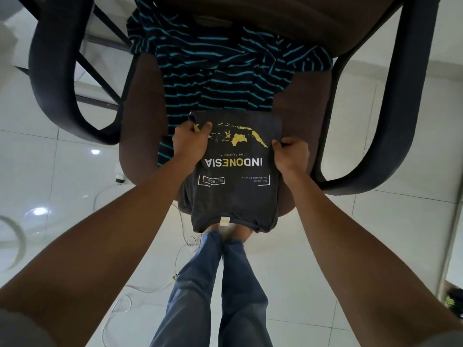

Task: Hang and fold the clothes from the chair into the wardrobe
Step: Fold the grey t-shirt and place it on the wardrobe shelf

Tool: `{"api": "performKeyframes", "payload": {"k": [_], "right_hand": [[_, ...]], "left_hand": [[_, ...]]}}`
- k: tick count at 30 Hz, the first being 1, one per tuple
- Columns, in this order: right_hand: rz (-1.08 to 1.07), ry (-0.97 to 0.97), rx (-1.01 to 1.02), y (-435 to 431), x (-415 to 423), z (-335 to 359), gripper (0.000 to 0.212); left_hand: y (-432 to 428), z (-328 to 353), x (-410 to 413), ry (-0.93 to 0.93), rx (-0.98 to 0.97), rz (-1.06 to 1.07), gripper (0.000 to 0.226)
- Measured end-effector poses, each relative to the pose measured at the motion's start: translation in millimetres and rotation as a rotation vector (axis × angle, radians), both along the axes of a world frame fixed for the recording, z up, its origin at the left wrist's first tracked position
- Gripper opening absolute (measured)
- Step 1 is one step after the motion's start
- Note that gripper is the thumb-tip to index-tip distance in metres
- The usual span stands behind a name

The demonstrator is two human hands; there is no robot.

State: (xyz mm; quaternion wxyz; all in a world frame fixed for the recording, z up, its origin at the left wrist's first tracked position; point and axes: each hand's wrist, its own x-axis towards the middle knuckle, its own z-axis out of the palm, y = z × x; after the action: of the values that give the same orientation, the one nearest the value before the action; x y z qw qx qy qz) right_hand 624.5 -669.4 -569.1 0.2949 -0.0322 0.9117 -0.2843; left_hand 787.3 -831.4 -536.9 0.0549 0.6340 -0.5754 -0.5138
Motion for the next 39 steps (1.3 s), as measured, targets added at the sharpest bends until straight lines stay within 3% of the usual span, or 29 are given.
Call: {"api": "performKeyframes", "payload": {"k": [6, 7, 10, 12, 15, 17, 21, 24, 27, 31, 36, 39], "right_hand": [[0.029, 0.002, 0.077, -12, 15, 12, 0.020], [0.004, 0.019, 0.038, -14, 20, 16, 0.017], [-0.140, 0.027, -0.339, -15, 32, 31, 0.017], [-0.233, -0.090, -0.435, -16, 29, 33, 0.016], [-0.332, -0.418, -0.384, -21, 12, 23, 0.014], [-0.271, -0.530, -0.358, -26, 2, 20, 0.026], [-0.351, -0.634, -0.530, -33, -13, 19, 0.020], [-0.310, -0.594, -0.422, -37, -19, 11, 0.034], [-0.277, -0.573, -0.480, -45, -26, 7, 0.042], [-0.109, -0.409, -0.367, -43, -33, 0, 0.053], [0.033, -0.195, -0.227, -24, -28, 11, 0.069], [0.129, -0.242, -0.119, 15, -3, 15, 0.064]], "left_hand": [[-5, 3, 1, 0.159, 0.119, 0.091, 0.020], [-7, 4, 2, 0.163, 0.134, 0.106, 0.025], [-11, 7, 6, 0.192, 0.133, 0.155, 0.038], [-14, 8, 8, 0.294, 0.172, 0.192, 0.048], [-21, 9, 11, 0.438, 0.304, 0.244, 0.047], [-25, 5, 12, 0.425, 0.325, 0.201, 0.034], [-33, -6, 16, 0.354, 0.212, 0.130, 0.033], [-39, -12, 13, 0.254, 0.147, 0.047, 0.040], [-41, -11, 10, 0.251, 0.192, -0.050, 0.051], [-44, -8, 17, 0.199, 0.087, -0.074, 0.069], [-29, 7, 37, 0.198, 0.186, -0.087, 0.084], [-15, 10, 60, 0.164, 0.269, -0.096, 0.083]]}}
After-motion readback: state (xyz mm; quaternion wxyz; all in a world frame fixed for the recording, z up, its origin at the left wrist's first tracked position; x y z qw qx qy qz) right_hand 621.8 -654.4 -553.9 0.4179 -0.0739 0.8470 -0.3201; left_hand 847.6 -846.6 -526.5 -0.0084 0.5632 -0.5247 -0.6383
